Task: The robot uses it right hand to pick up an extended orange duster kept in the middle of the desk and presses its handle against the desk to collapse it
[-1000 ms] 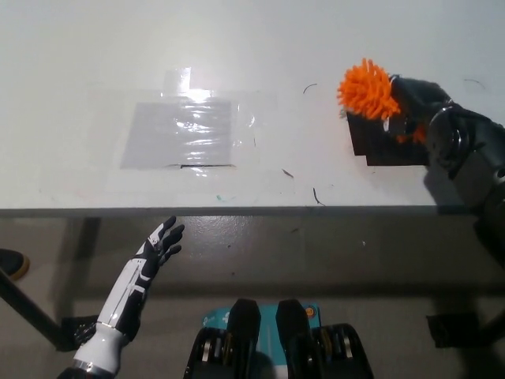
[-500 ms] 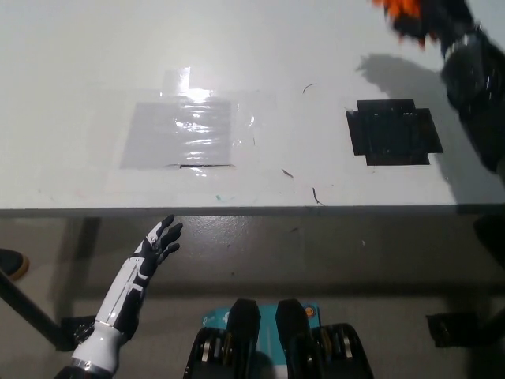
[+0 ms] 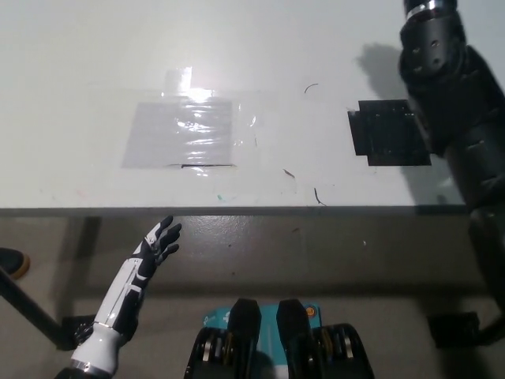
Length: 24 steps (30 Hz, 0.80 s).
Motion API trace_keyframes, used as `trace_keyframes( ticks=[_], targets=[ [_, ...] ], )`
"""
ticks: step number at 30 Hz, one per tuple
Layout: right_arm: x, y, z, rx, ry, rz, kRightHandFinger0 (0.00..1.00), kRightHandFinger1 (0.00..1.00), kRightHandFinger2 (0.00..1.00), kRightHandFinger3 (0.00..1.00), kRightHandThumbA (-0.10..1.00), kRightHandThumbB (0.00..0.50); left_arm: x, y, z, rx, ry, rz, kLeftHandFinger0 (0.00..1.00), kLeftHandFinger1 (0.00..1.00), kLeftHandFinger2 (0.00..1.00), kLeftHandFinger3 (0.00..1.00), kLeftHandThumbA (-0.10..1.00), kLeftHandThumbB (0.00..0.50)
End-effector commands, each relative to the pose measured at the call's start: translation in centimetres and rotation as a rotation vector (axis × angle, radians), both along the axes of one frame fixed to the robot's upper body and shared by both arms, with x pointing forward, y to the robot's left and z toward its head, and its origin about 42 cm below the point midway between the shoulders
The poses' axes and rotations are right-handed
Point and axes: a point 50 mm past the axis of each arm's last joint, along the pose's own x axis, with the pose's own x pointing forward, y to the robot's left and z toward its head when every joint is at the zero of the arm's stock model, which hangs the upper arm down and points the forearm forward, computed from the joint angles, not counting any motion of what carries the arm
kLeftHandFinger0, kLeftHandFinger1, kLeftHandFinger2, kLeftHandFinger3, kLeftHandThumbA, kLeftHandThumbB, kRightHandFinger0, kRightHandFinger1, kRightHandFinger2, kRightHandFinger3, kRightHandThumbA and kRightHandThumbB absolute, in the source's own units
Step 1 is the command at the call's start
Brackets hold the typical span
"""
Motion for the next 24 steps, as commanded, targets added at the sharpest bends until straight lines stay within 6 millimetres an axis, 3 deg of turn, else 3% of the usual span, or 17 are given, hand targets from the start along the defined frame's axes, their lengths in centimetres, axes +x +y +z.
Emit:
trace_keyframes(
  ticks=[1,7,11,17,24],
  targets=[
    [-0.2,0.5,3.3,0.155,-0.134,0.002,0.0,0.15,0.59,0.6,-0.1,0.122,-0.1,0.6,0.8,0.005,-0.056,-0.014,1.0,1.0,1.0,1.0,1.0,0.101],
    [-0.1,0.9,1.1,0.143,-0.094,-0.054,0.0,0.08,0.49,0.52,-0.1,0.122,-0.1,0.6,0.7,0.015,-0.06,-0.012,1.0,1.0,1.0,1.0,1.0,0.107],
    [-0.3,0.8,0.4,0.227,-0.093,-0.064,0.0,0.09,0.49,0.54,-0.1,0.121,-0.2,0.6,0.6,0.017,-0.056,-0.013,1.0,1.0,1.0,1.0,1.0,0.102],
    [-0.4,0.6,0.1,0.274,-0.101,-0.091,0.0,0.09,0.49,0.52,-0.1,0.12,-0.3,0.6,0.6,0.015,-0.051,-0.012,1.0,1.0,1.0,1.0,1.0,0.105],
    [-0.7,0.2,0.3,0.333,-0.135,-0.121,0.0,0.09,0.5,0.58,-0.1,0.096,-0.3,0.7,0.6,0.015,-0.045,-0.012,1.0,1.0,1.0,1.0,1.0,0.116]
  ],
)
